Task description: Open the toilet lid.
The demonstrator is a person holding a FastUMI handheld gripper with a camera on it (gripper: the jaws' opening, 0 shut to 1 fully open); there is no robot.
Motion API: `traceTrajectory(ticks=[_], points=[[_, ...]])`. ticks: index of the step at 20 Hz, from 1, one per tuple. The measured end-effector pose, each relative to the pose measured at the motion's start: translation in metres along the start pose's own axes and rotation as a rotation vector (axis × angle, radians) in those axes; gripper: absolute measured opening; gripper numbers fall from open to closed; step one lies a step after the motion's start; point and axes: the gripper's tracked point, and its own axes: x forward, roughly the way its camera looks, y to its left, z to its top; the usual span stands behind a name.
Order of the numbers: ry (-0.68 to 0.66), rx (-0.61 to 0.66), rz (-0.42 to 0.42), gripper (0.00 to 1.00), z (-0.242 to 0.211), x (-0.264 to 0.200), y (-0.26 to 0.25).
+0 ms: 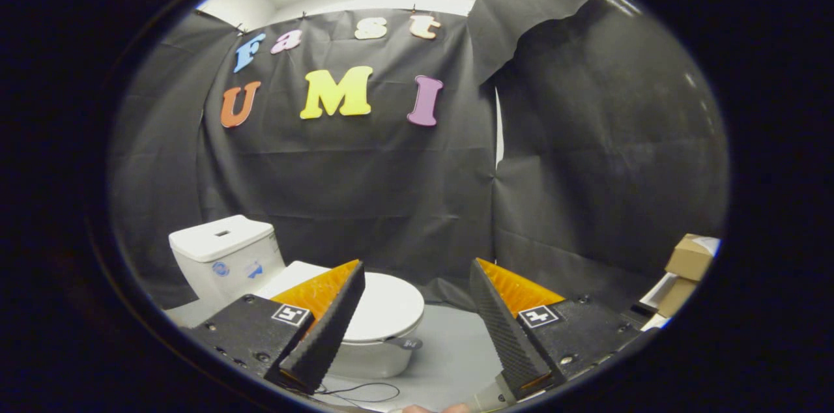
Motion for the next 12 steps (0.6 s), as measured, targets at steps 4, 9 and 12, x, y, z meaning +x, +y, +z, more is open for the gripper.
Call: traceTrajectory(ticks=[4,9,12], points=[[-0.030,-0.023,0.026,1.00,0.007,0.011,0.012],[0.021,-0.016,0.032,1.00,-0.011,0.031,0.029],[0.079,0.040,0.054,1.00,-0.029,0.046,0.040]])
